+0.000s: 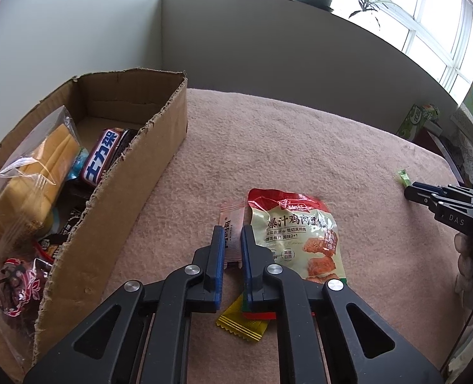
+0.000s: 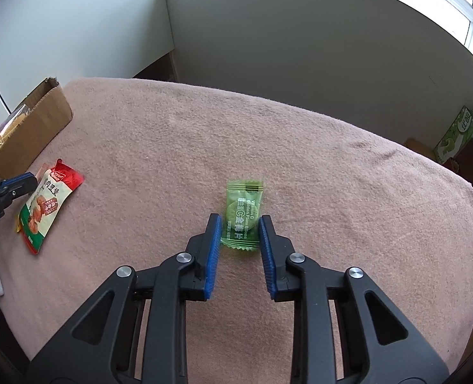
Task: Organize snacks
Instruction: 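Close the left tool on the white candy while the right closes on the green candy, then carry the white candy with the left tool while the right carries the green candy into the box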
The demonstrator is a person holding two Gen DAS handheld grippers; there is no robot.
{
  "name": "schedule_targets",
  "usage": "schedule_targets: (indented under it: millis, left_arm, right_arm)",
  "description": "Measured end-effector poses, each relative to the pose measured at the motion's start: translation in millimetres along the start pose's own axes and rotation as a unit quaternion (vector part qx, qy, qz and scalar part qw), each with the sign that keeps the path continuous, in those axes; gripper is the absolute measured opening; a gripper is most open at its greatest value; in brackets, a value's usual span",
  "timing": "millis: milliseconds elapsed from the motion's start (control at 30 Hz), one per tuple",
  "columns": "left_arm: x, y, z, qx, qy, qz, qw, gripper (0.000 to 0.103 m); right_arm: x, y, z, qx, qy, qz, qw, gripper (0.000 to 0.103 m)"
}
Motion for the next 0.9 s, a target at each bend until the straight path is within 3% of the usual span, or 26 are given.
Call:
schedule_targets:
  millis: [167,267,900]
  left_arm:
    - [-6,-3,0,0.003,-0.004,0.003,1.0000,0.007]
    - [-7,8,-2,-0.020,0.000,0.004,0.9998,0.006]
    - [-22,-16,-2,0.011,-0.020,-0.005,0.9997,0.004]
  right_arm:
    - [-1,-8,0,0.006,0.005,0.003,1.000,0.025]
    - [-3,-9,1,0.004,0.004,0.006,1.000,0.025]
    - [-10,-23,-2,0.017,0.005,0.024,1.000,0.025]
Point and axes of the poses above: each gripper's, at about its wrist camera, not at the fingertips, and y roughly the way its jaws point, x to its right, z to its top, the point moved 2 cm from there along y, roughly the way its jaws point, and after that the axes turned 3 degrees about -x, right-handed, at the moved point
